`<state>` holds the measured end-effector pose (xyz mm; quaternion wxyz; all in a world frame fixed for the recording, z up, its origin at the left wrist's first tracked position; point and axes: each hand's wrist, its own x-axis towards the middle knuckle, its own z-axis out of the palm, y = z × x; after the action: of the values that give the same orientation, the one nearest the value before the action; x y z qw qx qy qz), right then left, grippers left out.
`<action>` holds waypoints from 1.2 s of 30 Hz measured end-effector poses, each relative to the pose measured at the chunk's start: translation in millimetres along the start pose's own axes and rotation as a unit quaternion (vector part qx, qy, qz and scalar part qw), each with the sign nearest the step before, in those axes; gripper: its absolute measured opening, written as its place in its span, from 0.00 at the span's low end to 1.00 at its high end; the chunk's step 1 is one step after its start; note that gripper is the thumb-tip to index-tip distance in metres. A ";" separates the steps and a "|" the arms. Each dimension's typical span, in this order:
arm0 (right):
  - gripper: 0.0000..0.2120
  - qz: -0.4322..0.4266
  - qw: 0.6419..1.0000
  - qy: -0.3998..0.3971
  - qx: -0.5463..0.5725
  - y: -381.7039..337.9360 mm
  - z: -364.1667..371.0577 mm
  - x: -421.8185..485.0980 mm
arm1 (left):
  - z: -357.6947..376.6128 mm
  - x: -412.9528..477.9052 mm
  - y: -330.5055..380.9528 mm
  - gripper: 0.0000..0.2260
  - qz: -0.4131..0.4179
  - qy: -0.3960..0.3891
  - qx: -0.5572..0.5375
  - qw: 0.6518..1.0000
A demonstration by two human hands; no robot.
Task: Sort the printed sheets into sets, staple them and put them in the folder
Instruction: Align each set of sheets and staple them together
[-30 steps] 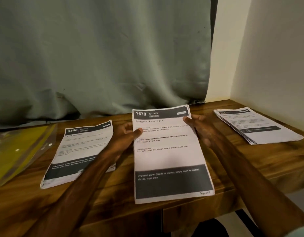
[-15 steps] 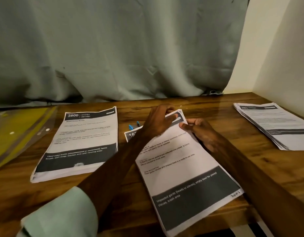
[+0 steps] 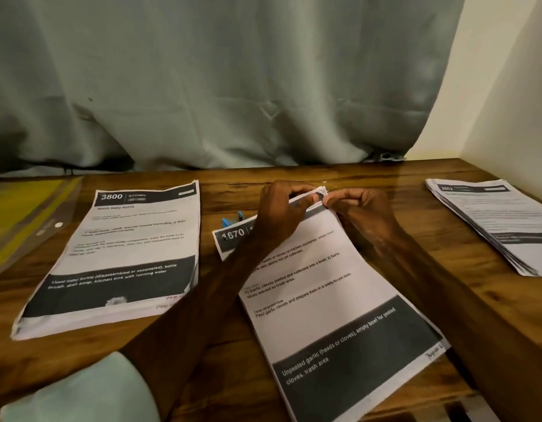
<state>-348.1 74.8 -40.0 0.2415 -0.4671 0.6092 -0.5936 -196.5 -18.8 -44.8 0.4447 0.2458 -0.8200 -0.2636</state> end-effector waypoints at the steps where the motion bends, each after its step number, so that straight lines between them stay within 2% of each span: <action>1: 0.07 -0.006 1.000 0.002 -0.006 0.6 -0.8 3.6 | 2.4 0.2 -3.2 0.09 -0.017 -0.005 0.006 1.000; 5: 0.05 -0.001 1.000 0.002 -0.006 11.7 1.1 6.6 | 16.0 -4.3 -22.9 0.15 -0.070 -0.005 0.033 0.997; 10: 0.05 -0.048 0.998 0.005 -0.027 22.7 1.2 10.3 | 16.5 -3.1 -17.3 0.08 -0.034 -0.005 0.019 0.999; 17: 0.05 -0.095 0.995 -0.003 -0.011 27.5 4.8 10.1 | 15.6 -3.3 -18.2 0.08 0.008 0.003 0.032 0.999; 20: 0.09 -0.093 0.995 -0.001 0.026 24.5 10.6 8.3 | 13.7 -2.4 -16.9 0.07 0.020 0.007 0.028 0.999; 25: 0.07 -0.116 0.993 0.030 0.000 22.5 5.9 9.9 | 10.8 -1.3 -11.6 0.07 0.006 0.003 0.018 1.000; 30: 0.06 -0.129 0.991 0.026 -0.014 19.7 1.0 6.9 | 9.7 -0.5 -4.7 0.08 0.020 0.006 0.022 1.000; 36: 0.06 -0.117 0.993 0.028 -0.007 17.4 2.2 5.9 | 16.0 -1.7 -12.4 0.11 -0.037 0.000 0.054 0.998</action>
<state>-353.9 66.3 -55.4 0.1496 -0.5201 0.5608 -0.6266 -207.3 -23.5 -61.3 0.4209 0.2997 -0.8232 -0.2352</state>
